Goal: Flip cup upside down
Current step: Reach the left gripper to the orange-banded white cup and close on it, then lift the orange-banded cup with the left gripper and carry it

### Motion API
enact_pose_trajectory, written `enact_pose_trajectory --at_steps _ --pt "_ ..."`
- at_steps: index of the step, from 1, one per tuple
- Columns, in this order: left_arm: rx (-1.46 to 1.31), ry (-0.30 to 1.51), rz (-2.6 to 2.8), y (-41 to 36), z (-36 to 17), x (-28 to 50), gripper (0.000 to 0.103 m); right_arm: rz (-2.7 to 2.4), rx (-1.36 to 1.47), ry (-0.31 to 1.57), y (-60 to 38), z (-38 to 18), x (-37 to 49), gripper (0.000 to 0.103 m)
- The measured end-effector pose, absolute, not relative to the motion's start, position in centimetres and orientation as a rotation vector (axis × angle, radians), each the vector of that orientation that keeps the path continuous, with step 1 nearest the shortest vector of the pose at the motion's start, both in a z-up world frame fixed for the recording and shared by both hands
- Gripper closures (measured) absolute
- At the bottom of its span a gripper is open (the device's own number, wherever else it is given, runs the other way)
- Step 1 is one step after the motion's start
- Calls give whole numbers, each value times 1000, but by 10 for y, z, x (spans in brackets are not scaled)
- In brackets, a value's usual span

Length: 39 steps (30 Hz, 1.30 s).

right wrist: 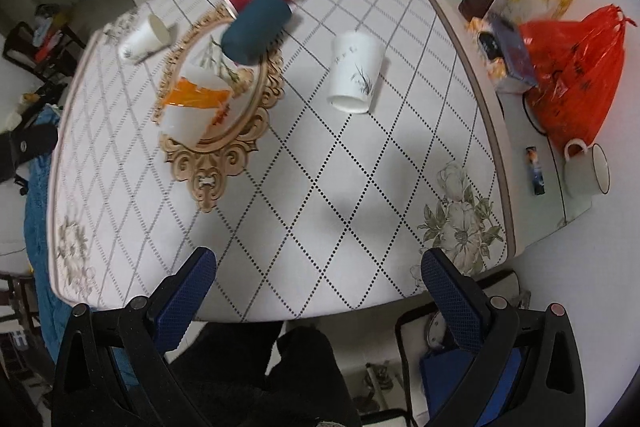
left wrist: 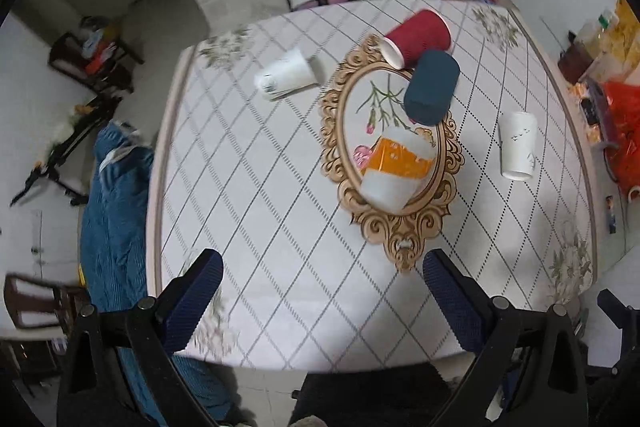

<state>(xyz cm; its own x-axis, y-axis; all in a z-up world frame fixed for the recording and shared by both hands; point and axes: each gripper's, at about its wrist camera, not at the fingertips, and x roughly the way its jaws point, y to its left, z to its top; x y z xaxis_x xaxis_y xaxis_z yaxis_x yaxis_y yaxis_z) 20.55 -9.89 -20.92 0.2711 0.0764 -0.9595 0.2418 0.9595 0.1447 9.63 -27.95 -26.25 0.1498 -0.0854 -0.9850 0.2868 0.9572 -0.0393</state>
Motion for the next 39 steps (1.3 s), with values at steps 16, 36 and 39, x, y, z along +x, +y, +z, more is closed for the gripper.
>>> enact_pose_trajectory --at_steps 16,36,39 --pt "448 1479 -303 -156 -313 300 15 -343 228 1585 -299 -351 154 0" --pt "667 1547 -473 -205 -378 302 29 -366 257 1674 -311 -397 186 0" --pt "662 1551 -476 -206 -382 306 30 -375 263 1677 -313 -399 187 0"
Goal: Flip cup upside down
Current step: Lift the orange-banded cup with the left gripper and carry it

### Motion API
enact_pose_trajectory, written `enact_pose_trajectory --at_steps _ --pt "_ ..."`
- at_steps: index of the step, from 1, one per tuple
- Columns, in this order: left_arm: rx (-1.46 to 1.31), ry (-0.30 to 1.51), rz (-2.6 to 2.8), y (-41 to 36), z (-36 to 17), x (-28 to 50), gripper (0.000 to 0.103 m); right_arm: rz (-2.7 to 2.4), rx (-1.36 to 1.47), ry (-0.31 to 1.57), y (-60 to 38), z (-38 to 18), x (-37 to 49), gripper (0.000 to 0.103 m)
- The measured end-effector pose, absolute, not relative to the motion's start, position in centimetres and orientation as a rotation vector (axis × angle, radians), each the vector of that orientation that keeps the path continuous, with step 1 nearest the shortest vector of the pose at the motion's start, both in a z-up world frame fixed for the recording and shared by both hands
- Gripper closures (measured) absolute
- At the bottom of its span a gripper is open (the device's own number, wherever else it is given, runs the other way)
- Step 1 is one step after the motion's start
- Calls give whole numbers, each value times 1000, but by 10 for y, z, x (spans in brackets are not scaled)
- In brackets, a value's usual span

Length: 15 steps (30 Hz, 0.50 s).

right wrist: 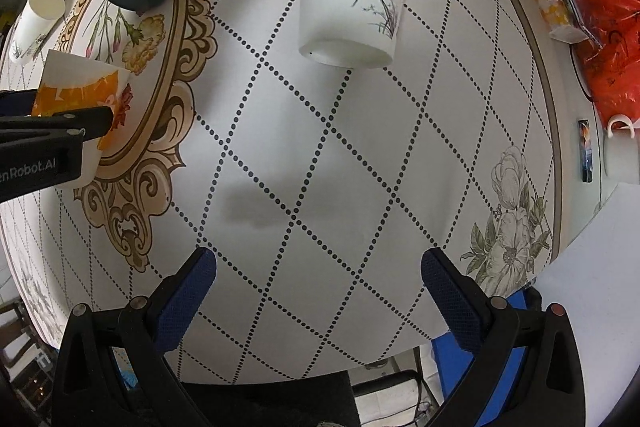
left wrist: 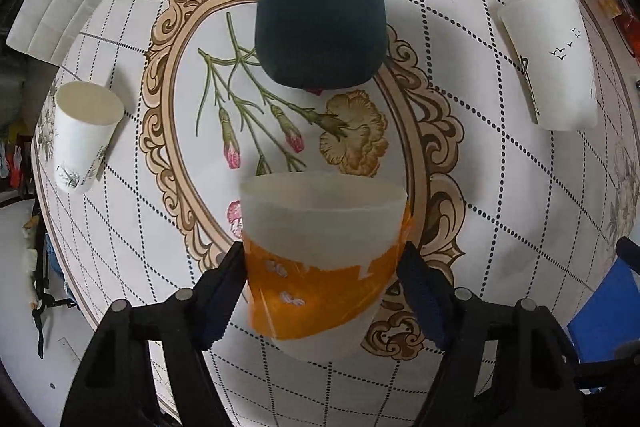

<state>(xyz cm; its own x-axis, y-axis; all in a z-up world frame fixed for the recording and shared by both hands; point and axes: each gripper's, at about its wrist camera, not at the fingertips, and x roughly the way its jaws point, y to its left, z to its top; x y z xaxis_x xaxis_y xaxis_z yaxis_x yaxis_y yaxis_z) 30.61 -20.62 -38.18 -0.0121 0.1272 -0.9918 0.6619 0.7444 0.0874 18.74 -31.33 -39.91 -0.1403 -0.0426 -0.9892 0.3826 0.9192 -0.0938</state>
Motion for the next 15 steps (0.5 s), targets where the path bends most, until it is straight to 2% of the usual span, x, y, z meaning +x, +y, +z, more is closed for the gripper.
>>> enact_pose_trajectory --at_steps 8,15 --pt "625 1557 -471 -208 -388 312 32 -390 268 1673 -327 -402 181 0" --pt "518 1600 -420 -174 -377 310 33 -387 259 1661 -323 -389 183 0"
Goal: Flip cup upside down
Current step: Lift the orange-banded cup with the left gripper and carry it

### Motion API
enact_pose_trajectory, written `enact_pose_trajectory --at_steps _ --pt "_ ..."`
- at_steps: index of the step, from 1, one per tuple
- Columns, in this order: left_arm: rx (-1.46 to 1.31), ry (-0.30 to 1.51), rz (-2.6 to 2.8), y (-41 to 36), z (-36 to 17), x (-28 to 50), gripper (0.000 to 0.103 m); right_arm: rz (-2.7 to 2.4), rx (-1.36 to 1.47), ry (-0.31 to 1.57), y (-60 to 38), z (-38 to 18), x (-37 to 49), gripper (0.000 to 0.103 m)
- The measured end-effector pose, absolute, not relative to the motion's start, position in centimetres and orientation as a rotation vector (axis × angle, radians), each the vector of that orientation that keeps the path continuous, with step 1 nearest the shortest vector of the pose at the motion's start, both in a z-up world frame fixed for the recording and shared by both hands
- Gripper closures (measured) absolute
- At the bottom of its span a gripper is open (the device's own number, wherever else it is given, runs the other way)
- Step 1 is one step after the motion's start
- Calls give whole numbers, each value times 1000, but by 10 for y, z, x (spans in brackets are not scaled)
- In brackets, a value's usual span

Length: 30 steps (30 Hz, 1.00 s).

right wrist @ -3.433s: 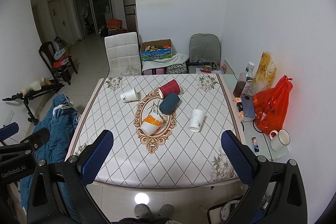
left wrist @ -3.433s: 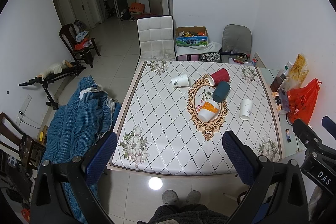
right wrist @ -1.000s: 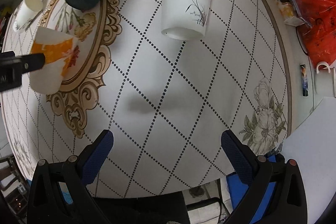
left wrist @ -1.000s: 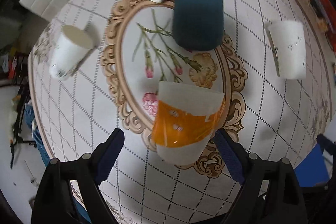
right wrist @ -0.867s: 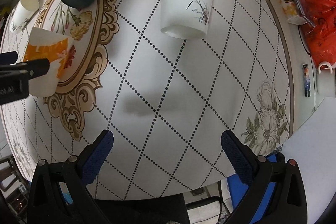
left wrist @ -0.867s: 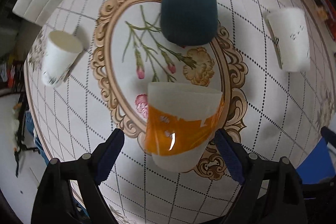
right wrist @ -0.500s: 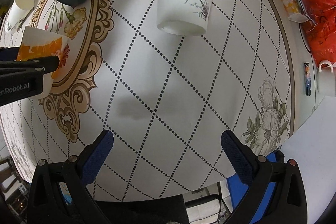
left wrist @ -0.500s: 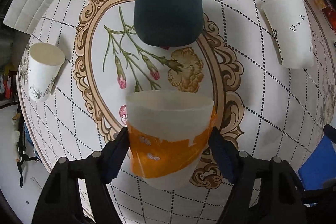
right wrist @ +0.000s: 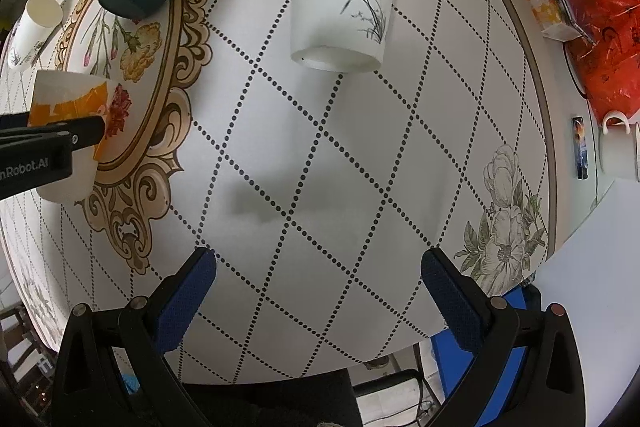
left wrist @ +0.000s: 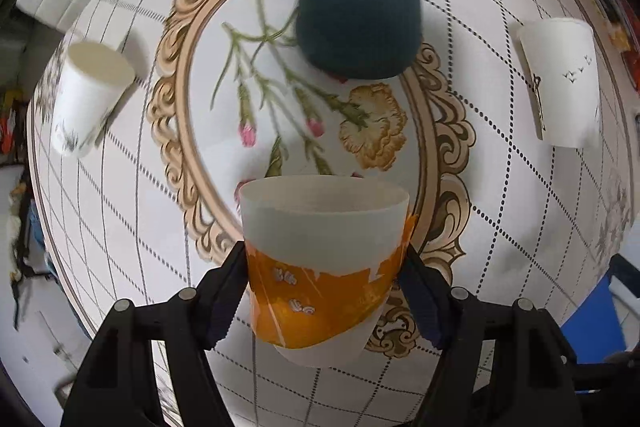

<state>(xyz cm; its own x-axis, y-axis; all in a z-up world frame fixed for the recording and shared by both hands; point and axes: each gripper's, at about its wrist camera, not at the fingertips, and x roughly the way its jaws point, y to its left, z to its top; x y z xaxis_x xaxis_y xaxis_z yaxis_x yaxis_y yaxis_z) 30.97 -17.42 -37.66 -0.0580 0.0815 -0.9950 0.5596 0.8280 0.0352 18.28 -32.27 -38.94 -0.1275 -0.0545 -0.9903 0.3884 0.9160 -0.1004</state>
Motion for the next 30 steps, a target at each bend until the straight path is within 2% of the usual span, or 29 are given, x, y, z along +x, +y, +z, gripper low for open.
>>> enact_pose_trajectory --at_steps 11,19,25,30 --pt "272 1673 -309 -92 -354 310 33 -332 225 1647 -285 -371 189 0" --pt "35 1765 -186 -14 -357 294 33 -265 173 1634 -246 -357 194 0" --pt "-106 1829 -144 13 -359 261 33 -231 135 1627 -212 -350 189 0" --pt "-157 1846 -154 5 -360 237 33 -218 114 1631 -196 -345 184 0"
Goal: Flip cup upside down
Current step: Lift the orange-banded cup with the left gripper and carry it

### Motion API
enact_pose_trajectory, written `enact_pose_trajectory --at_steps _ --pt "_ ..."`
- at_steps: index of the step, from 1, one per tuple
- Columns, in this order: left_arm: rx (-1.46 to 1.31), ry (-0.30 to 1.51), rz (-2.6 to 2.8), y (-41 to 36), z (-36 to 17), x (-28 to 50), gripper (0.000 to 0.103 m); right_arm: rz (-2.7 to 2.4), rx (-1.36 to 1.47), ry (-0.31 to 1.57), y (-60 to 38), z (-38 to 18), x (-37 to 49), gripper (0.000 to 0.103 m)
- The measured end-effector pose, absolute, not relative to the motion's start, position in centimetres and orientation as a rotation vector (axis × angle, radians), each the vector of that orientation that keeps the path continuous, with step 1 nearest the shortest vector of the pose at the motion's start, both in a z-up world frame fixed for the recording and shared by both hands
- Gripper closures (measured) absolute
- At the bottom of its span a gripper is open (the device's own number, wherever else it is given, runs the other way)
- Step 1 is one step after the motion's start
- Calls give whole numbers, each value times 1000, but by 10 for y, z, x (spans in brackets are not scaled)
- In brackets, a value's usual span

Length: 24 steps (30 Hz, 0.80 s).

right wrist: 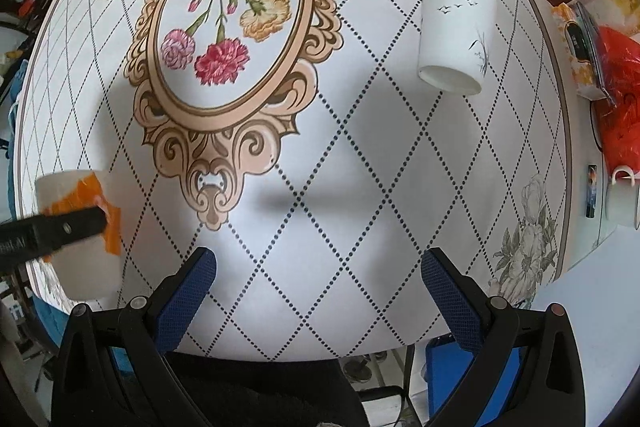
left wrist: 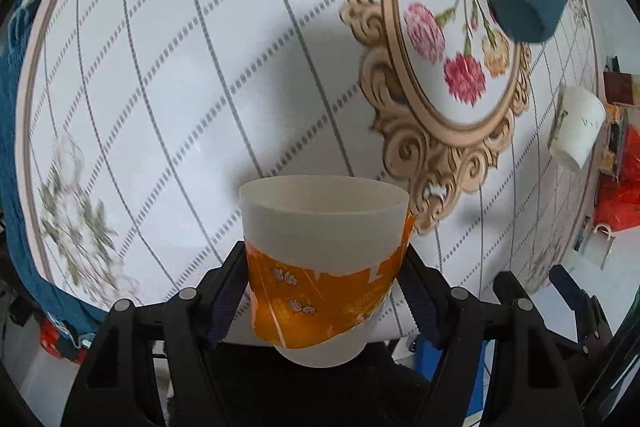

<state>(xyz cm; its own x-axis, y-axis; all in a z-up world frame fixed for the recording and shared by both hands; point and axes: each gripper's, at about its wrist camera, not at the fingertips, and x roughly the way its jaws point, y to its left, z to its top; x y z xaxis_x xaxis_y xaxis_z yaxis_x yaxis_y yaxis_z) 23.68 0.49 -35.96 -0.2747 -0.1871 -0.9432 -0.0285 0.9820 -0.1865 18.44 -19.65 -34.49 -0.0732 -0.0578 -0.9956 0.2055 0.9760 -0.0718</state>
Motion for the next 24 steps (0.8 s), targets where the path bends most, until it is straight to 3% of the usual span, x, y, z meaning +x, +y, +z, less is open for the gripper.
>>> enact_pose_trajectory --at_steps 24 --pt "-6 1799 -275 -107 -390 219 33 -311 126 1652 -266 -348 97 0"
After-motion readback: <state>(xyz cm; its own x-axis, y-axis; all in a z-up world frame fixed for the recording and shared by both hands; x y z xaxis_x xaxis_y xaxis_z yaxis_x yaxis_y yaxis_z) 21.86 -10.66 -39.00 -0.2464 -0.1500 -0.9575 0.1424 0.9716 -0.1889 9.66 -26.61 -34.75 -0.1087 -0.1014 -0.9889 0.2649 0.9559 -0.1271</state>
